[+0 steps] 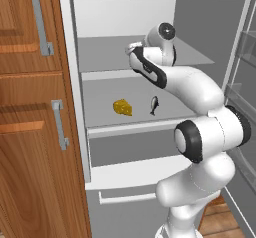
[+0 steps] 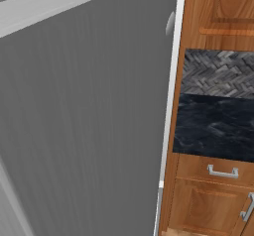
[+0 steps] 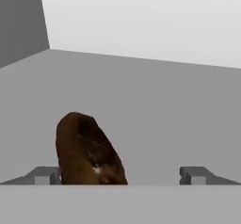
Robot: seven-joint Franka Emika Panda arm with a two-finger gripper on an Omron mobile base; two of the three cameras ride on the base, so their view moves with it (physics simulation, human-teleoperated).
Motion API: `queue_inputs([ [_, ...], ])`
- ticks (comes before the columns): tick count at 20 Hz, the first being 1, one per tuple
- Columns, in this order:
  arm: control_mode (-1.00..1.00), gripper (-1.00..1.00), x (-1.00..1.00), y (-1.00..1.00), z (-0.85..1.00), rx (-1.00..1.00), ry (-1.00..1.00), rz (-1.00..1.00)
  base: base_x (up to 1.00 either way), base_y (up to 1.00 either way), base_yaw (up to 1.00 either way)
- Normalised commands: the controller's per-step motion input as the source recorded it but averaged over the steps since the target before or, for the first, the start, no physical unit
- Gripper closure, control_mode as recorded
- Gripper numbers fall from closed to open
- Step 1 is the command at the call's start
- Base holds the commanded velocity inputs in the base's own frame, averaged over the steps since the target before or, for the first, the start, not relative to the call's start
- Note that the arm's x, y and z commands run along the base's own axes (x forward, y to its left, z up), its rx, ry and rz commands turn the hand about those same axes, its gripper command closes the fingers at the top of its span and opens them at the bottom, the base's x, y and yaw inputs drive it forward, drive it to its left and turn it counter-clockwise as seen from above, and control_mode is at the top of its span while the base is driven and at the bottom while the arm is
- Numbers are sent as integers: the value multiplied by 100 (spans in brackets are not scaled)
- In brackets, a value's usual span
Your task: Take the cheese, fish, and sweet potato from the fridge and place them on the plate on the dining counter to create an appetizer plate.
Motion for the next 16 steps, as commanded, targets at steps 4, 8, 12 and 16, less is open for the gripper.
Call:
queue_inputs([
  [4, -100, -100, 37, 9, 0, 0, 0, 0, 0, 0, 0],
  [8, -100, -100, 33, 14, 0, 0, 0, 0, 0, 0, 0],
  [12, -100, -100, 29, 19, -2, 0, 0, 0, 0, 0, 0],
  [16, -100, -100, 14, 18, -16, 0, 0, 0, 0, 0, 0],
])
